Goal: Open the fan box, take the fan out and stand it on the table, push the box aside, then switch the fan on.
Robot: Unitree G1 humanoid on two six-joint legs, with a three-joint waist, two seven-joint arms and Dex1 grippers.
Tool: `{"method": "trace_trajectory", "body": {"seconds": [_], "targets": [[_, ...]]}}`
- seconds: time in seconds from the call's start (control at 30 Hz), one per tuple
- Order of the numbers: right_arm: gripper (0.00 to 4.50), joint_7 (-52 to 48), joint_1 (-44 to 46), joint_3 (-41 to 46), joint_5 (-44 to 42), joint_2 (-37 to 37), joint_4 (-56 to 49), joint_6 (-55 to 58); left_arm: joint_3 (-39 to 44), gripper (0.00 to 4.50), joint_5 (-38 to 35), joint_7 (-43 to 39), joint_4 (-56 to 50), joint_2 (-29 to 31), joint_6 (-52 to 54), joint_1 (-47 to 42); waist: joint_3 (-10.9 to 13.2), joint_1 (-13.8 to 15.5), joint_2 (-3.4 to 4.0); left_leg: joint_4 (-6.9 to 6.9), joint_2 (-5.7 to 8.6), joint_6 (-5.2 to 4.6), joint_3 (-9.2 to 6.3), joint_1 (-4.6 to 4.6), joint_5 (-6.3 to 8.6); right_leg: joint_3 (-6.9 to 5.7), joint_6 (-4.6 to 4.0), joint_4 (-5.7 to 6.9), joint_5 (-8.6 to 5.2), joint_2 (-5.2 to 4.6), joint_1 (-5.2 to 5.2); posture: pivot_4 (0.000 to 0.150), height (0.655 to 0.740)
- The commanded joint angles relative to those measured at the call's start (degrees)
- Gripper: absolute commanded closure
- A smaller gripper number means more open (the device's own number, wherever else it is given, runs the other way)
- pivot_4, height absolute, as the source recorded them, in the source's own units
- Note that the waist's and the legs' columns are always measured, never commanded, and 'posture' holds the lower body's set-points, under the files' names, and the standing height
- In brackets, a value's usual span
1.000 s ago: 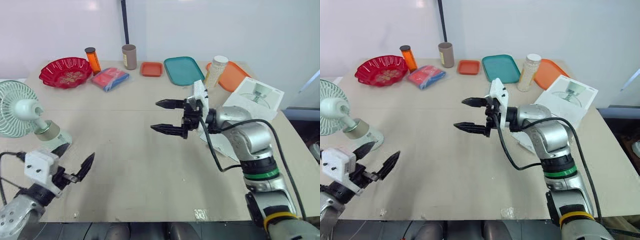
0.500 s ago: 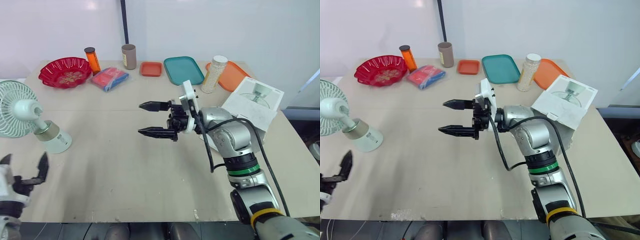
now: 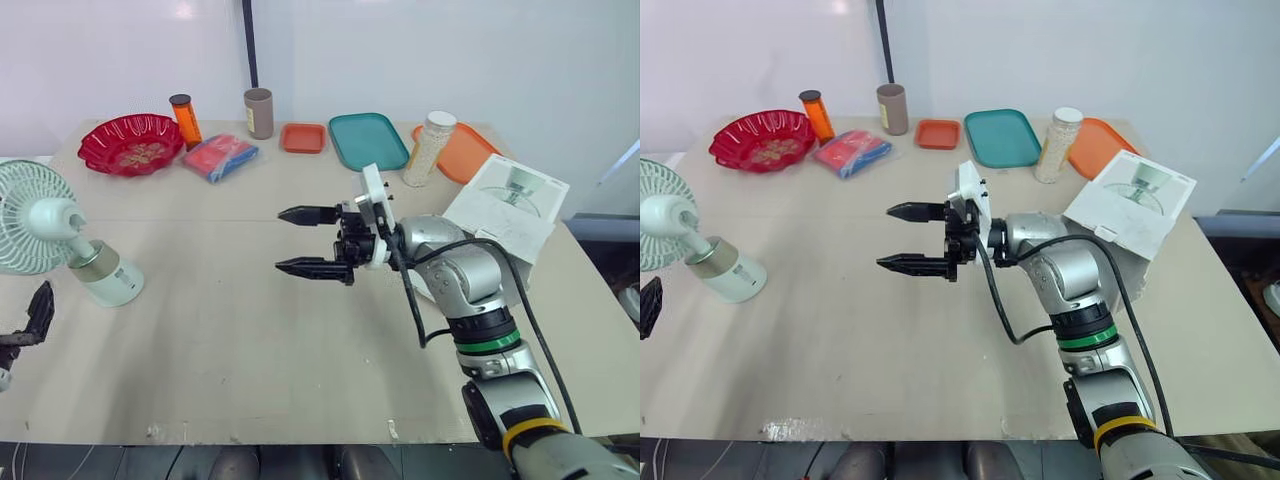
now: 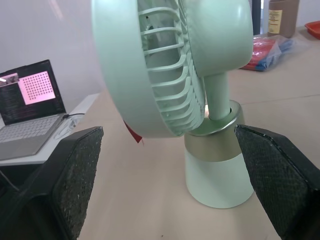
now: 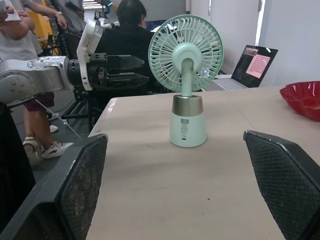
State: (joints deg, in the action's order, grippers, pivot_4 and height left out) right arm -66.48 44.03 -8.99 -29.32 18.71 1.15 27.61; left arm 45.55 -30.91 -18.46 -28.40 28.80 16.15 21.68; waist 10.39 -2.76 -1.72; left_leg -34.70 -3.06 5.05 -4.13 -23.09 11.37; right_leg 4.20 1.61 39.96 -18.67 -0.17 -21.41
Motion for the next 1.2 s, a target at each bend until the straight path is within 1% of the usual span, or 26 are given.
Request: {"method": "trace_trajectory", "body": {"seconds": [0.03, 0.33, 0.43, 0.57, 0.77, 0.83, 0.87, 0.9, 0.97, 1.03, 1.07, 1.13, 1.2], "targets": [[0.05, 0.8, -0.4, 0.2, -0.3, 0.1, -3.6, -0.5, 1.9, 0.0, 0.5, 0.3, 2.5, 2.4, -0.2, -2.6, 0.0, 0.0, -0.01, 0.0, 0.0, 0.0, 0.0, 0.0, 0.0, 0.0, 0.0, 0.0, 0.0, 0.0, 0.0, 0.15, 0.74], [0.05, 2.1, -1.9, 0.2, -0.1, 0.4, -5.5, -0.4, 1.5, 0.0, 0.2, -1.3, 4.8, 4.0, 0.2, -5.6, 0.0, 0.0, -0.02, 0.02, -0.01, 0.02, 0.0, -0.01, 0.0, -0.02, 0.0, -0.01, 0.0, 0.0, 0.0, 0.15, 0.74], [0.05, 2.5, -2.4, 0.3, 0.0, 0.8, -6.2, -0.3, 1.3, 0.0, -1.2, -4.5, 7.4, 6.1, 0.6, -7.0, 0.0, 0.0, -0.04, 0.01, -0.01, 0.03, 0.0, -0.01, 0.0, -0.02, -0.01, 0.0, 0.0, -0.01, 0.0, 0.15, 0.74], [0.05, 2.9, -3.0, 0.2, 0.3, 1.3, -6.8, -0.5, 1.3, 0.0, -0.4, -7.6, 10.4, 8.3, -0.4, -7.4, 0.0, -0.1, -0.03, 0.02, -0.02, 0.03, 0.0, 0.0, 0.0, -0.02, -0.01, -0.01, 0.01, -0.01, -0.01, 0.15, 0.74], [0.05, 3.1, -3.4, -0.2, 0.6, 1.7, -7.3, -0.9, 1.6, 0.0, -2.5, -11.2, 12.3, 9.3, 0.0, -8.9, 0.0, 0.0, -0.04, 0.05, -0.03, 0.04, 0.0, -0.01, -0.01, -0.03, -0.02, -0.01, 0.01, -0.01, -0.03, 0.15, 0.74], [0.0, 3.3, -3.4, -0.2, 0.9, 1.8, -7.3, -0.9, 1.9, 0.52, -2.4, -11.0, 12.7, 9.2, -0.4, -9.7, 0.0, 0.0, -0.04, 0.05, -0.03, 0.04, 0.0, -0.01, -0.01, -0.03, -0.02, -0.01, 0.01, 0.0, -0.03, 0.15, 0.74], [0.0, 3.4, -3.4, -0.2, 1.0, 1.8, -7.3, -0.9, 2.0, 0.9, -2.4, -10.9, 12.9, 9.1, -0.6, -10.0, 0.0, 0.0, -0.04, 0.05, -0.03, 0.04, 0.0, -0.01, -0.01, -0.04, -0.02, -0.01, 0.01, 0.0, -0.03, 0.15, 0.74], [0.0, 3.4, -3.5, -0.2, 1.0, 1.8, -7.4, -0.9, 2.1, 1.05, -2.4, -10.8, 12.9, 8.9, -0.8, -10.3, 0.0, 0.0, -0.04, 0.05, -0.03, 0.04, 0.0, -0.01, -0.01, -0.03, -0.02, -0.01, 0.01, 0.0, -0.03, 0.15, 0.74], [0.0, 3.4, -3.7, -0.2, 1.1, 1.9, -7.6, -0.9, 2.1, 1.74, -2.2, -10.7, 12.9, 8.7, -0.9, -10.5, 0.0, 0.0, -0.04, 0.05, -0.03, 0.04, 0.0, -0.01, -0.01, -0.03, -0.02, -0.01, 0.01, 0.0, -0.03, 0.15, 0.74], [0.0, 3.3, -3.9, -0.3, 1.3, 2.0, -7.5, -1.1, 2.0, 2.08, -2.0, -10.6, 13.1, 8.7, -0.9, -10.7, 0.0, 0.0, -0.04, 0.05, -0.04, 0.04, 0.0, -0.01, -0.01, -0.03, -0.02, -0.01, 0.01, -0.01, -0.03, 0.15, 0.74], [0.0, 3.3, -3.9, -0.3, 1.3, 2.0, -7.5, -1.1, 1.9, 2.39, -1.8, -10.6, 13.2, 8.7, -0.9, -10.8, 0.0, 0.0, -0.04, 0.05, -0.04, 0.04, 0.0, -0.01, -0.01, -0.03, -0.02, -0.01, 0.01, 0.0, -0.03, 0.15, 0.74], [0.0, 3.4, -4.0, -0.4, 1.4, 2.0, -7.5, -1.2, 1.8, 2.63, -1.5, -10.4, 13.3, 8.8, -0.9, -10.8, 0.0, 0.0, -0.04, 0.05, -0.05, 0.04, 0.0, -0.01, -0.01, -0.03, -0.02, 0.0, 0.01, 0.0, -0.04, 0.15, 0.74], [0.0, 3.4, -4.1, -0.7, 1.9, 1.9, -7.4, -1.5, 1.8, 2.63, -1.0, -10.0, 13.3, 8.8, -1.0, -10.9, 0.0, 0.0, -0.04, 0.05, -0.04, 0.04, 0.0, -0.01, -0.01, -0.03, -0.02, -0.01, 0.01, 0.0, -0.03, 0.15, 0.74]]}}
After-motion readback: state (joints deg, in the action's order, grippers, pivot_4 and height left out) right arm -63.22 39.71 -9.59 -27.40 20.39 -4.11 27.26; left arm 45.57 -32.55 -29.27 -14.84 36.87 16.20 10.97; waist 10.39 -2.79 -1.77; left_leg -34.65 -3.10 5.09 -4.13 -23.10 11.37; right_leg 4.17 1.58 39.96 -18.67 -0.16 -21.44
